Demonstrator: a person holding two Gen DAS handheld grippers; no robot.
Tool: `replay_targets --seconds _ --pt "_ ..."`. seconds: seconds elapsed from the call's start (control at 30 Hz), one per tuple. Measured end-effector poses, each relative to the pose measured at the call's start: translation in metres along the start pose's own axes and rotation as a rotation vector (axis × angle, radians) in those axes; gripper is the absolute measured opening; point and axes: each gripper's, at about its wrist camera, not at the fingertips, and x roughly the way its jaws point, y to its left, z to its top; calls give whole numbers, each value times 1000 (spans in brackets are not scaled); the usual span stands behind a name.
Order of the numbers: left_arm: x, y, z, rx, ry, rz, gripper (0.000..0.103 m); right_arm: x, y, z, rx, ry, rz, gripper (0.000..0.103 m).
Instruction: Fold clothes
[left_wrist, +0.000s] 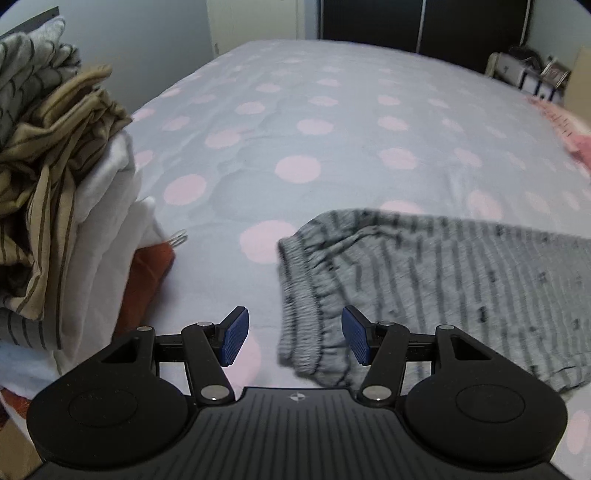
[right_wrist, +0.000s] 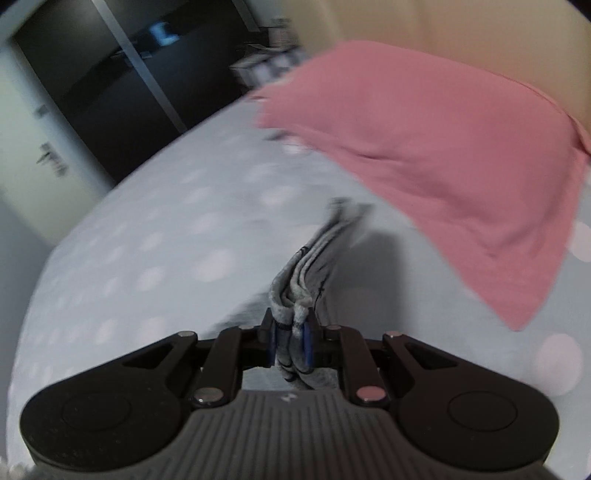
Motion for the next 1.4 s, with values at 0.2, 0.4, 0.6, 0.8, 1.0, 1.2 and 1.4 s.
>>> replay_targets --seconds 0.2,0.4,0.6,0.8,1.0,1.2,1.4 --pt "-17 0 3 -46 -39 -86 54 -17 123 -31 -92 34 171 15" --pt "-23 9 -1 -67 -38 -114 54 -9 237 -107 -250 162 309 15" --pt "-26 14 -5 -70 -20 -132 54 27 301 -215 -460 348 316 15" --pt "-29 13 -5 -79 -18 -159 54 68 311 -299 -726 473 252 17" --pt "-26 -16 -5 18 -11 -179 54 55 296 -321 -797 523 323 46" --pt "-28 -66 -17 258 -57 -208 54 8 269 -300 -796 476 287 66" --pt "-31 -121 -42 515 -175 -230 54 -46 199 -273 -808 418 246 81"
